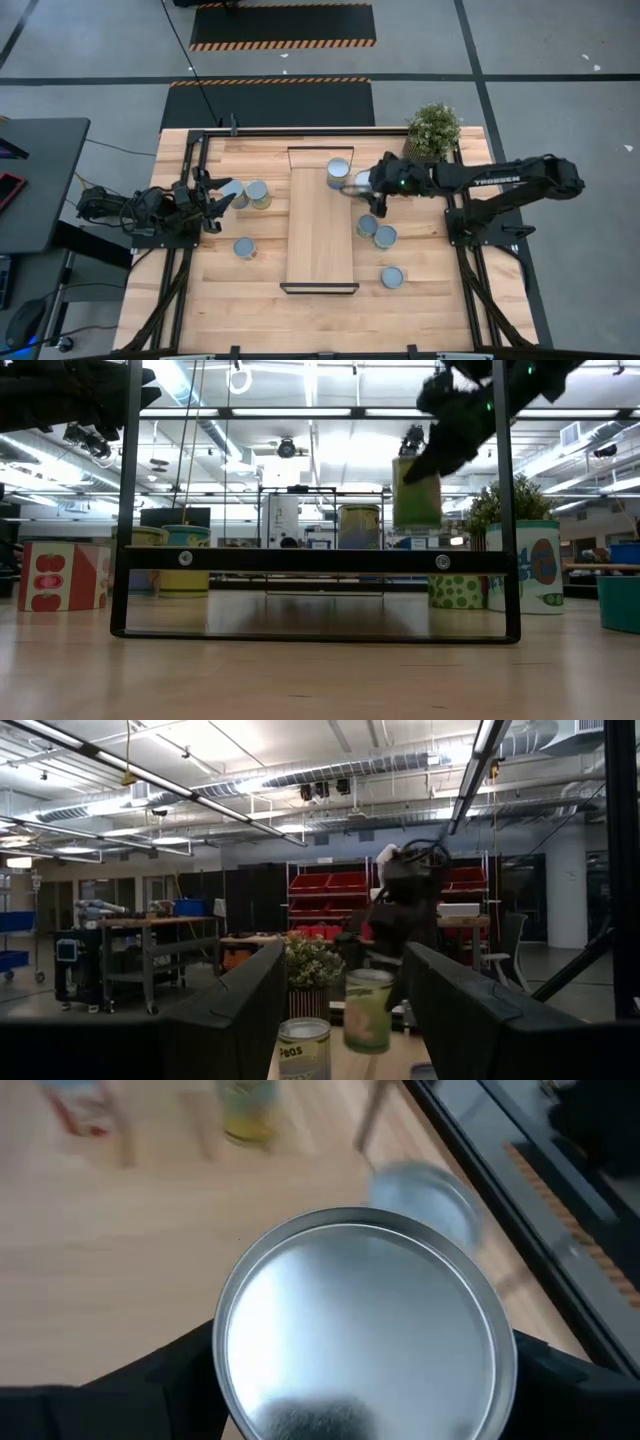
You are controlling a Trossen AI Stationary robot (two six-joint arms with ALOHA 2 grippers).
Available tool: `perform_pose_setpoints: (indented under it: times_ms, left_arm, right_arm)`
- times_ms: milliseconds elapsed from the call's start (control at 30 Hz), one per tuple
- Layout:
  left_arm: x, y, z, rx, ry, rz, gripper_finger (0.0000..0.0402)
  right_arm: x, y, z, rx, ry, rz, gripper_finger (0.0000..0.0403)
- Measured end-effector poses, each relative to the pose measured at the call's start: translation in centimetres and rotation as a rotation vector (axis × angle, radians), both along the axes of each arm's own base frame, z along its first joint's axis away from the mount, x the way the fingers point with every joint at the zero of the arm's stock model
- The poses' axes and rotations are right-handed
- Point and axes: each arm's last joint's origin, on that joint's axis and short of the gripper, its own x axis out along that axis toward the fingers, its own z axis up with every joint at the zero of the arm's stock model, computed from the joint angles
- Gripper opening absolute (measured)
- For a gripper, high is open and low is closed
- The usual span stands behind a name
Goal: Pick and place cans onto a shelf
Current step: Put the canned oranges on the shelf
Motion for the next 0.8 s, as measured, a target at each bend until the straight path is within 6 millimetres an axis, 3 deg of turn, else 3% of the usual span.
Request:
perform_pose_setpoints:
  times_ms: [200, 333, 800]
  left_arm:
    - [0.0, 0.0, 0.0, -0.012, 0.000, -0.006, 0.0208]
    - [0.0, 0.0, 0.0, -0.012, -0.001, -0.005, 0.0208]
    - [0.0, 0.0, -0.1, -0.007, 0.005, -0.003, 0.0208]
  right_arm:
    - [2.9, 2.7, 1.5, -0.008, -0.015, 0.102, 0.0329]
    - [5.3, 3.6, 1.3, 0.010, -0.001, 0.189, 0.0329]
    - [15.0, 3.4, -0.1, -0.048, 0.065, 0.359, 0.0329]
